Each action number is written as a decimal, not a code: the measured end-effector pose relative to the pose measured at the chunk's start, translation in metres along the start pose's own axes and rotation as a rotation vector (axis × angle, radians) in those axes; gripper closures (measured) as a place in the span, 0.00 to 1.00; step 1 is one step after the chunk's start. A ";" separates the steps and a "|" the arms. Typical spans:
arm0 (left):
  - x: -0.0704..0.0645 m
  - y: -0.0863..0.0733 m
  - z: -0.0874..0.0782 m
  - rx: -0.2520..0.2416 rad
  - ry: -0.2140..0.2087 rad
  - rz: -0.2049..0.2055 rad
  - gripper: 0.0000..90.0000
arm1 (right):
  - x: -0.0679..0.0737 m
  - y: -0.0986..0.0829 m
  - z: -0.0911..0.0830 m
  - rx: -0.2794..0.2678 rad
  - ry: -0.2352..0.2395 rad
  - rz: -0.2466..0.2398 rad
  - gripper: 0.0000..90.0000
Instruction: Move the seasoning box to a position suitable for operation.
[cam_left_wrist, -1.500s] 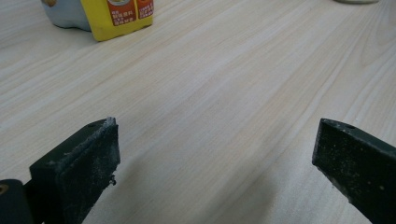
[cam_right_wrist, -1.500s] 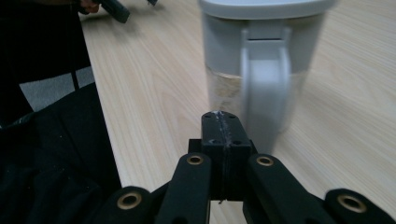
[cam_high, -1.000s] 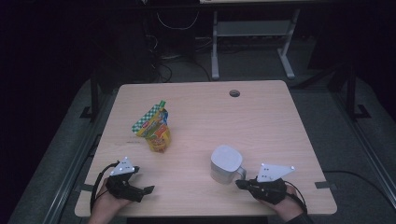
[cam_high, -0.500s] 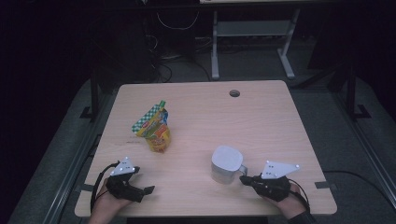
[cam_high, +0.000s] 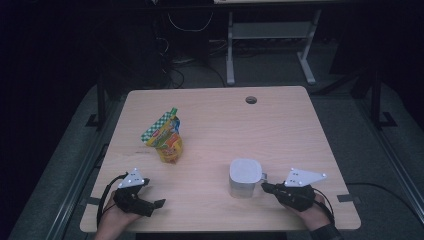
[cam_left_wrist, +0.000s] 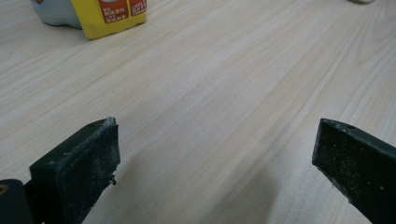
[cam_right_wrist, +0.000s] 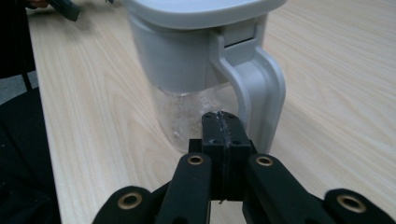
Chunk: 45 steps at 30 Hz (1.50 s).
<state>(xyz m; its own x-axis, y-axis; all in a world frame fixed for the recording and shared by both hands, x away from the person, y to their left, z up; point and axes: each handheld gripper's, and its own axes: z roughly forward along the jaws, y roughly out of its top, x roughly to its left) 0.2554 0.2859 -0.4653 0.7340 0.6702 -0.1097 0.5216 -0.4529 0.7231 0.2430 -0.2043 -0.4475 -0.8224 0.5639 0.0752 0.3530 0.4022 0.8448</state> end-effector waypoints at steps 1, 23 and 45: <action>0.000 0.000 0.000 0.000 0.000 -0.002 0.00 | -0.001 0.000 0.000 -0.003 -0.005 0.002 1.00; 0.000 0.000 -0.001 -0.003 0.002 0.006 0.00 | -0.003 -0.003 -0.015 -0.028 -0.018 -0.017 1.00; -0.001 -0.003 -0.002 0.003 0.005 0.000 0.00 | -0.024 0.010 -0.034 -0.088 -0.039 0.054 0.99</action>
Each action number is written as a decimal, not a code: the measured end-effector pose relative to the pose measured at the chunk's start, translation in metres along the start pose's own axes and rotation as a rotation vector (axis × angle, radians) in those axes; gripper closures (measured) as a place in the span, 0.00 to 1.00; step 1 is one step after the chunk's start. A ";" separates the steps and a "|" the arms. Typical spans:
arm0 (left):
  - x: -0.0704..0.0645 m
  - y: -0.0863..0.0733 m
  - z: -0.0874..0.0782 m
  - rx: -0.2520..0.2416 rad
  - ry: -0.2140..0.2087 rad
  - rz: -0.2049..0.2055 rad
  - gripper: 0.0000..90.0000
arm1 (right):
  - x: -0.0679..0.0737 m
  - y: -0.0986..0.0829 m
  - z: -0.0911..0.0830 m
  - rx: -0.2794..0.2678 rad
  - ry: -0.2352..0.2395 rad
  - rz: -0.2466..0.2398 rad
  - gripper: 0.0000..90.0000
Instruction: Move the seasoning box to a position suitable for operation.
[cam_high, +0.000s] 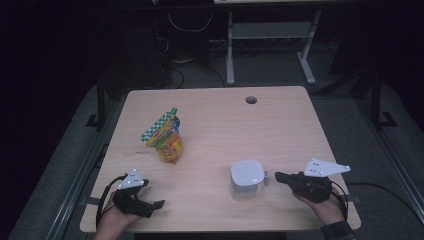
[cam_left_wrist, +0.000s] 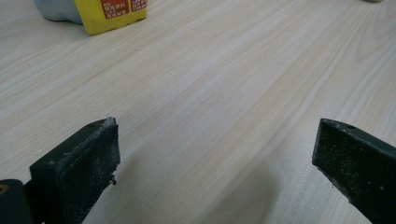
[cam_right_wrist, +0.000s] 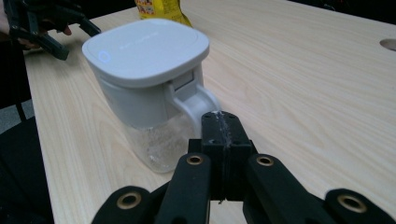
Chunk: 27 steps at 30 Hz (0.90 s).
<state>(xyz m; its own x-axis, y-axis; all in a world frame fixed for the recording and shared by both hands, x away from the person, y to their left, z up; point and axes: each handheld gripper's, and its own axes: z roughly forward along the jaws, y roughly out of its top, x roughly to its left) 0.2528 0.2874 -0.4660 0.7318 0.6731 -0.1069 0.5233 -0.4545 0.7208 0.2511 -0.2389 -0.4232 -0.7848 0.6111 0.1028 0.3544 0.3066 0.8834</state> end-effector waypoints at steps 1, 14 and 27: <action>0.000 0.000 0.000 0.000 0.000 -0.006 0.00 | -0.001 0.002 0.000 -0.002 -0.001 -0.002 0.99; 0.000 0.000 0.002 -0.004 -0.003 -0.010 0.00 | -0.002 0.025 -0.005 -0.062 0.008 -0.021 1.00; 0.001 0.000 0.000 -0.001 0.003 -0.002 0.00 | 0.007 0.041 0.008 -0.080 0.069 -0.038 1.00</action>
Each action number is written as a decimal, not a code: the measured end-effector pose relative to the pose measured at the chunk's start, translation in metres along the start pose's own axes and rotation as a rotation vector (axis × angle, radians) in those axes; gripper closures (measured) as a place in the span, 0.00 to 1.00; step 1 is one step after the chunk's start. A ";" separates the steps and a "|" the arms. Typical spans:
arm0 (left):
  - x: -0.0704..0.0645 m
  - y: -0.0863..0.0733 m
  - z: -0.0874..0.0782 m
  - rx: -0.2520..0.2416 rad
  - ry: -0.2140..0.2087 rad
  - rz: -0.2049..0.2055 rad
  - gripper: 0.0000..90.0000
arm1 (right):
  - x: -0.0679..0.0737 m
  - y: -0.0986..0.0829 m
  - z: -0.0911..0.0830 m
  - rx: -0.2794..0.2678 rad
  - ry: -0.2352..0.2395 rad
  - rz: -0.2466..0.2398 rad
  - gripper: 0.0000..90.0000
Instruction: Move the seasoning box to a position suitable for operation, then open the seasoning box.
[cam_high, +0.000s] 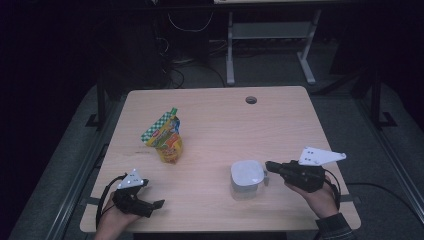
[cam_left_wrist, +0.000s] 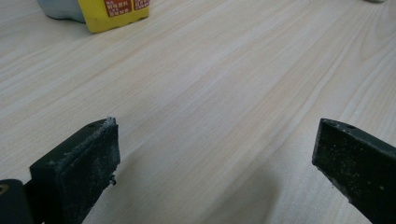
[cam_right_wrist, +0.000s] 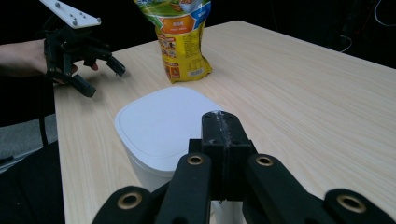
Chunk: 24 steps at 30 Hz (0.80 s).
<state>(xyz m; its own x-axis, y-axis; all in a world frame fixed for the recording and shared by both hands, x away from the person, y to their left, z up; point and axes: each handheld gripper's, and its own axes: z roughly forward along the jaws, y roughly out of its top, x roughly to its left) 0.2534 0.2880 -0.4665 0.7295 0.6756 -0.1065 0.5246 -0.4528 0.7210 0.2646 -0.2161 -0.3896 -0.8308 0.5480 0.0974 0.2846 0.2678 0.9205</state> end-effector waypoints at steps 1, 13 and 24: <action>-0.001 0.000 0.000 -0.002 -0.001 -0.003 0.00 | 0.001 0.000 0.001 0.003 -0.001 -0.001 1.00; -0.001 0.000 0.001 0.000 -0.004 -0.001 0.00 | 0.004 -0.001 0.012 0.030 0.012 -0.009 1.00; -0.002 0.000 0.001 0.002 -0.005 0.005 0.00 | 0.003 -0.003 0.012 0.030 0.012 0.001 1.00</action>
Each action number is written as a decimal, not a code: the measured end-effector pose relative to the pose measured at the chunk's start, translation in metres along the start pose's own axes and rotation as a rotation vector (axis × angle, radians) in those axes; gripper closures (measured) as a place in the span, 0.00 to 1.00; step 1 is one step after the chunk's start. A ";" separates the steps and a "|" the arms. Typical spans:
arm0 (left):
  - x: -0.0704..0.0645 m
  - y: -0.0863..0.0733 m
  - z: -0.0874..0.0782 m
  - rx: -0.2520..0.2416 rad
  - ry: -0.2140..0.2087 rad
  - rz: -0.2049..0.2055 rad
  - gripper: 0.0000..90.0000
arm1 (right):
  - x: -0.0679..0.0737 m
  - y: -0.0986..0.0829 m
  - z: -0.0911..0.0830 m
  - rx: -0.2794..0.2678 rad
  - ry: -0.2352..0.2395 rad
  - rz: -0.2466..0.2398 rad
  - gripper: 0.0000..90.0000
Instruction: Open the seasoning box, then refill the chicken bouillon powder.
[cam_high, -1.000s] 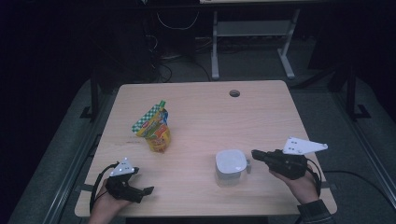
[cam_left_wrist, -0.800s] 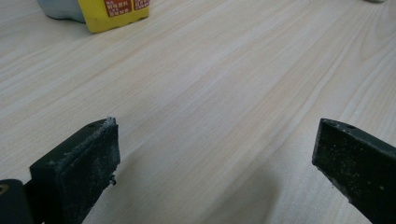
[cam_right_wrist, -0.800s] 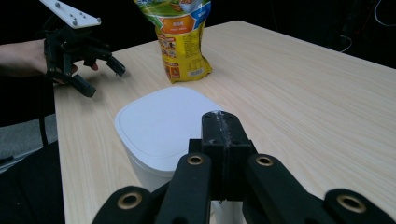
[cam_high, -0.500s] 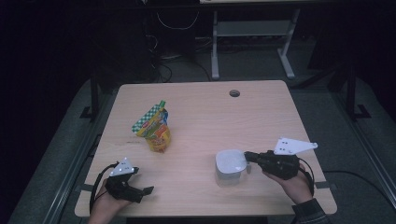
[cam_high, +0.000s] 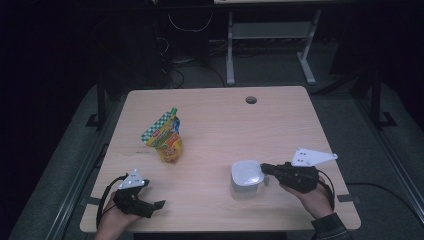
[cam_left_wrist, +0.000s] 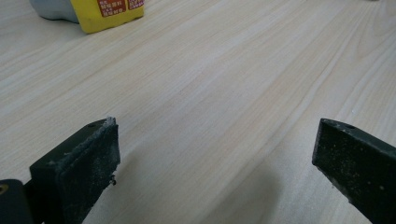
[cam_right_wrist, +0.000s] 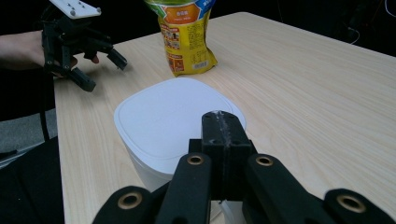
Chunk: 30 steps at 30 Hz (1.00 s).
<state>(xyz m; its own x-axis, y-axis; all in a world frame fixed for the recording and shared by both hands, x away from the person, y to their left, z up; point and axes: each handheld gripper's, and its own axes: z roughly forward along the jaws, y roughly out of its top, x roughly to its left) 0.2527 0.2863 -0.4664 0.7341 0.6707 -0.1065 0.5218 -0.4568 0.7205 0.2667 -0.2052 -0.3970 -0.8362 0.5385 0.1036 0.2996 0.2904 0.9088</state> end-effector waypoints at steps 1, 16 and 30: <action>0.001 0.000 -0.001 0.001 0.000 0.005 0.00 | 0.000 0.000 0.000 0.001 -0.001 0.000 1.00; 0.002 -0.003 -0.002 -0.004 0.004 -0.013 0.00 | -0.001 -0.001 -0.001 -0.005 -0.004 0.004 1.00; 0.000 -0.002 -0.002 0.002 0.006 -0.006 0.00 | -0.003 -0.002 0.000 -0.011 -0.004 0.003 1.00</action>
<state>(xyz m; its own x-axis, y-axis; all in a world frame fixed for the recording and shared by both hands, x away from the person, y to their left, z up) 0.2512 0.2885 -0.4666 0.7285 0.6767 -0.1064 0.5269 -0.4543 0.7183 0.2686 -0.2080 -0.3993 -0.8337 0.5423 0.1045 0.2967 0.2801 0.9130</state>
